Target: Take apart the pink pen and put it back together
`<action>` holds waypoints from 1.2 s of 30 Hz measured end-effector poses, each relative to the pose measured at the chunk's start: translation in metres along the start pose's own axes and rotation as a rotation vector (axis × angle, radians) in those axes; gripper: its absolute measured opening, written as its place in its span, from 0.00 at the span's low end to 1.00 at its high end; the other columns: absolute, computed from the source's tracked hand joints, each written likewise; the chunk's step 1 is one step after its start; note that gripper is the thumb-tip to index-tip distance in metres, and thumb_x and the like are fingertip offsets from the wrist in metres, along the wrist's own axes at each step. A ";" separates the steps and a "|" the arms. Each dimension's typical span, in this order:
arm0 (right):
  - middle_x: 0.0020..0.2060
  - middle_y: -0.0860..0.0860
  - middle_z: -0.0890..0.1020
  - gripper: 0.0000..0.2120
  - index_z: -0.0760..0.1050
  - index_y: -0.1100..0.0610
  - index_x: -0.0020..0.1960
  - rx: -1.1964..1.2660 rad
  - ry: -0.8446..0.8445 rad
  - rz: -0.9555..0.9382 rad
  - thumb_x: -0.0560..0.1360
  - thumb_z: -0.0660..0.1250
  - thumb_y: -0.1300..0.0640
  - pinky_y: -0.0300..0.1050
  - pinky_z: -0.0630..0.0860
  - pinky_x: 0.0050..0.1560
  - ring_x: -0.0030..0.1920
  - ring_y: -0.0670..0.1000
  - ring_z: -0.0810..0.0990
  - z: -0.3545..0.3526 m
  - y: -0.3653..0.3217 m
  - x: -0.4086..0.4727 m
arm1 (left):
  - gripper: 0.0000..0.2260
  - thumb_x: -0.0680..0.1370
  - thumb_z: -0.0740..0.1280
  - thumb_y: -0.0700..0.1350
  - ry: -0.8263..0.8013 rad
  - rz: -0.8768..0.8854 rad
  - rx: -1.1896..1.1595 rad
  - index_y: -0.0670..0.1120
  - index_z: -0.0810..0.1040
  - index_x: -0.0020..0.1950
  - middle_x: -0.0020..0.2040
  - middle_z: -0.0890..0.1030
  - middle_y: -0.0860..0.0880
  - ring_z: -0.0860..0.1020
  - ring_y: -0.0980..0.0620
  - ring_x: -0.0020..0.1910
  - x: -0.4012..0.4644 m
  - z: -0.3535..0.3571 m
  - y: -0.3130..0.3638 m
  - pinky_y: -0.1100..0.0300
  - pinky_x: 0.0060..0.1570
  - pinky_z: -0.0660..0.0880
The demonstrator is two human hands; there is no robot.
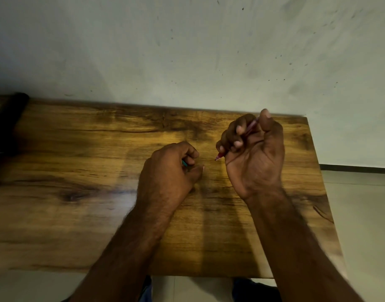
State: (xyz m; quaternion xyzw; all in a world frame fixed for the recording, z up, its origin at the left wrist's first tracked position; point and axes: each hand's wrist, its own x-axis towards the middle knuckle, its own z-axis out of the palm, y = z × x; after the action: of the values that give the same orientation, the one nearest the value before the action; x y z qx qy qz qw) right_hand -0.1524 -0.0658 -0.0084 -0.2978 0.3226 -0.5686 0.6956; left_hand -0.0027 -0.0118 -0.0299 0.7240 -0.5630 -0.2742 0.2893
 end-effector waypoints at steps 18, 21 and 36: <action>0.26 0.50 0.65 0.22 0.68 0.58 0.36 0.126 0.009 0.030 0.81 0.53 0.44 0.50 0.62 0.37 0.31 0.51 0.59 -0.001 0.001 0.001 | 0.10 0.71 0.80 0.53 0.016 -0.003 -0.027 0.58 0.83 0.49 0.40 0.81 0.62 0.80 0.64 0.40 0.000 0.001 -0.001 0.54 0.40 0.84; 0.26 0.50 0.64 0.21 0.67 0.57 0.35 0.196 0.023 0.050 0.80 0.52 0.44 0.49 0.61 0.38 0.32 0.51 0.58 -0.002 0.000 0.002 | 0.10 0.71 0.80 0.54 0.017 0.003 -0.009 0.58 0.83 0.49 0.40 0.81 0.62 0.79 0.65 0.40 0.000 0.000 0.000 0.57 0.41 0.82; 0.27 0.49 0.63 0.20 0.65 0.54 0.35 0.477 0.100 0.094 0.77 0.56 0.40 0.47 0.64 0.38 0.32 0.50 0.59 -0.016 0.003 0.003 | 0.11 0.71 0.80 0.54 0.007 0.007 0.025 0.58 0.83 0.50 0.41 0.81 0.61 0.79 0.66 0.40 0.000 0.001 0.000 0.63 0.39 0.78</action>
State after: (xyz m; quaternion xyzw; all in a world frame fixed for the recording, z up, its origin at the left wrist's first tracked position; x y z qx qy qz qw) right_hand -0.1625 -0.0688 -0.0211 -0.0815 0.2265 -0.6098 0.7551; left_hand -0.0033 -0.0117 -0.0303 0.7265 -0.5679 -0.2636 0.2832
